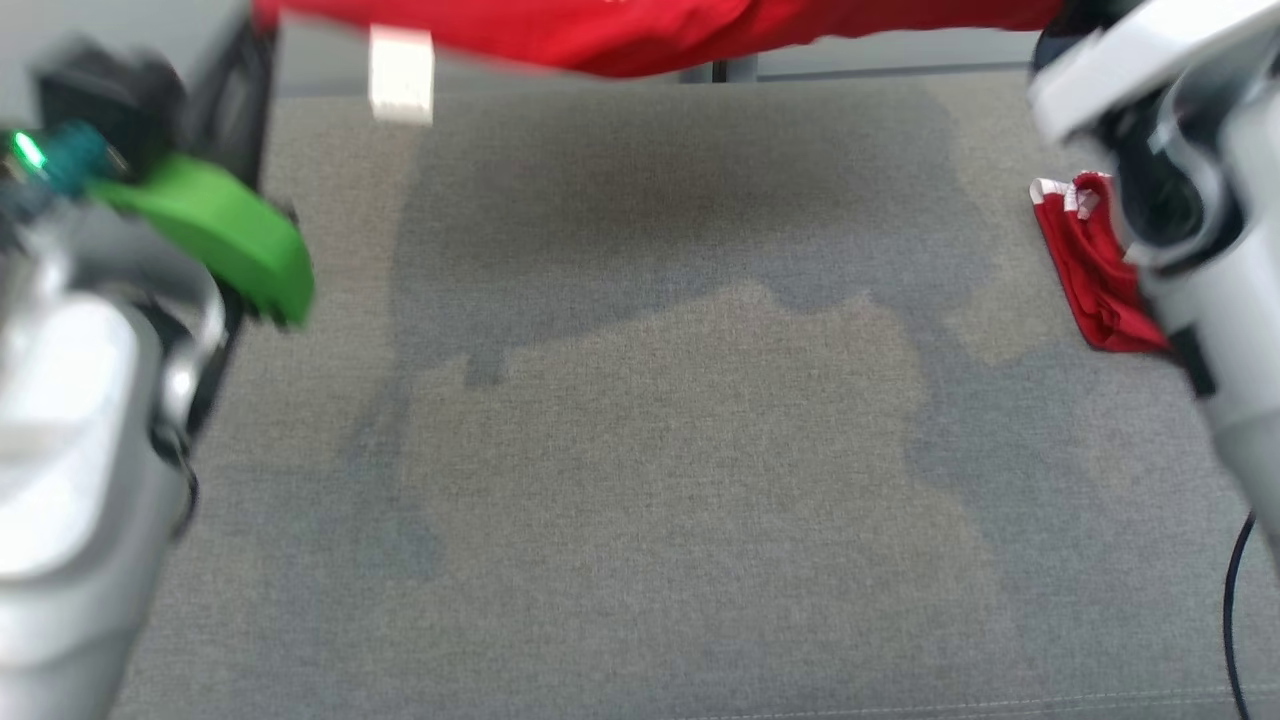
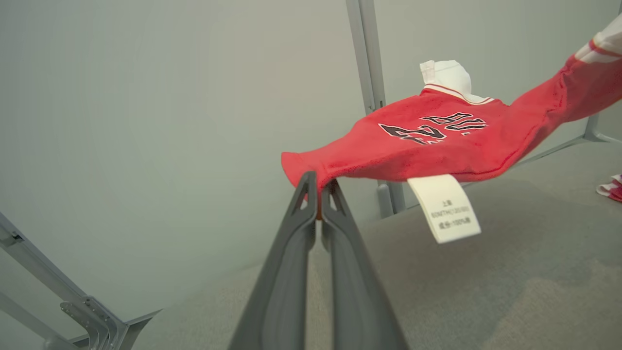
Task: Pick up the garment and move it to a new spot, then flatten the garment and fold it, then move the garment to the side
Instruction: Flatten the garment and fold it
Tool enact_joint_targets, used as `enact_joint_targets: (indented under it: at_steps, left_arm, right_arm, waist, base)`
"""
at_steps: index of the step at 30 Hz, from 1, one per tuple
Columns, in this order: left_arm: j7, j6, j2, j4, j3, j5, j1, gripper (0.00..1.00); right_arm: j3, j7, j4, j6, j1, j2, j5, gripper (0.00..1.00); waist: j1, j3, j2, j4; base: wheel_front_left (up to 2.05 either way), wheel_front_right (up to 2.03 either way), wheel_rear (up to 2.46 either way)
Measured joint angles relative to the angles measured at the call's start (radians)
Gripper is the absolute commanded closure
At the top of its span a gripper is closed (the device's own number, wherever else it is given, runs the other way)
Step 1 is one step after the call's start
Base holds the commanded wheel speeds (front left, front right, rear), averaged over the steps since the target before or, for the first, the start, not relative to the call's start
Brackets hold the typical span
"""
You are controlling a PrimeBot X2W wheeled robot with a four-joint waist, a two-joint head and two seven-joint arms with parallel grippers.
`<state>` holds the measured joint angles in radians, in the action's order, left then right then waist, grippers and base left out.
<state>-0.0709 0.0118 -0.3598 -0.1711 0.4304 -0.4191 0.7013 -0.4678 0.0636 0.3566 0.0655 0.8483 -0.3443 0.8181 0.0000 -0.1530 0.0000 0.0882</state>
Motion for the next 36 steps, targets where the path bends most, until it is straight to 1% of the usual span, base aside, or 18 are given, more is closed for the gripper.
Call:
enact_joint_targets:
  at_steps: [1, 2, 3, 8, 11, 14, 16, 18, 21, 25, 33, 36]
  left_arm:
    - [0.000, 0.000, 0.002, -0.017, 0.013, 0.000, -0.045, 1.00]
    - [0.000, 0.000, 0.002, -0.017, 0.013, 0.000, -0.045, 1.00]
    - [0.001, 0.000, 0.007, -0.035, 0.025, 0.000, -0.085, 1.00]
    - [0.047, 0.003, 0.054, -0.131, 0.066, -0.005, -0.238, 1.00]
    - [0.090, 0.008, 0.085, -0.185, 0.073, -0.006, -0.281, 1.00]
    - [0.137, 0.016, 0.089, -0.221, 0.067, -0.006, -0.298, 1.00]
    - [0.163, 0.023, 0.090, -0.235, 0.063, -0.006, -0.306, 1.00]
    - [0.194, 0.025, 0.091, -0.244, 0.058, -0.006, -0.320, 1.00]
    - [0.240, 0.038, 0.092, -0.253, 0.042, -0.006, -0.351, 1.00]
    - [0.292, 0.047, 0.093, -0.266, 0.021, -0.009, -0.406, 1.00]
    - [0.305, 0.061, 0.108, -0.278, 0.022, -0.009, -0.532, 1.00]
    - [0.311, 0.069, 0.108, -0.271, 0.005, -0.017, -0.572, 1.00]
  right_arm:
    - [-0.015, -0.006, 0.015, 0.008, -0.041, 0.006, 0.009, 1.00]
    - [-0.015, -0.006, 0.015, 0.008, -0.041, 0.006, 0.009, 1.00]
    - [-0.026, -0.008, 0.031, 0.011, -0.080, 0.011, 0.020, 1.00]
    - [-0.041, 0.014, 0.091, 0.023, -0.238, 0.030, 0.053, 1.00]
    - [-0.039, 0.050, 0.107, 0.033, -0.298, 0.039, 0.072, 1.00]
    - [-0.054, 0.075, 0.108, 0.049, -0.336, 0.047, 0.083, 1.00]
    - [-0.070, 0.086, 0.105, 0.049, -0.360, 0.054, 0.089, 1.00]
    - [-0.094, 0.091, 0.095, 0.058, -0.390, 0.057, 0.093, 1.00]
    - [-0.125, 0.103, 0.074, 0.058, -0.441, 0.062, 0.100, 1.00]
    - [-0.138, 0.127, 0.051, 0.058, -0.511, 0.057, 0.110, 1.00]
    - [-0.161, 0.149, 0.046, 0.058, -0.668, 0.029, 0.116, 1.00]
    - [-0.174, 0.156, 0.019, 0.058, -0.709, 0.028, 0.122, 1.00]
  waist:
    - [0.0000, -0.008, 0.0000, -0.002]
    - [0.0000, -0.008, 0.0000, -0.002]
    - [0.0000, -0.015, 0.0000, -0.003]
    - [0.0000, -0.052, 0.0000, -0.015]
    - [0.0000, -0.066, 0.0000, -0.022]
    - [0.0000, -0.064, 0.0000, -0.030]
    - [0.0000, -0.055, 0.0000, -0.033]
    - [0.0000, -0.045, 0.0000, -0.037]
    - [0.0000, -0.026, 0.0000, -0.042]
    - [0.0000, 0.005, 0.0000, -0.048]
    - [0.0000, 0.080, 0.0000, -0.048]
    - [0.0000, 0.107, 0.0000, -0.049]
  base:
    - [0.00, 0.00, 0.00]
    - [0.00, 0.00, 0.00]
    - [0.00, 0.00, 0.00]
    - [0.00, 0.00, 0.00]
    - [0.00, 0.00, 0.00]
    - [0.00, 0.00, 0.00]
    - [0.00, 0.00, 0.00]
    - [0.00, 0.00, 0.00]
    - [0.00, 0.00, 0.00]
    - [0.00, 0.00, 0.00]
    - [0.00, 0.00, 0.00]
    - [0.00, 0.00, 0.00]
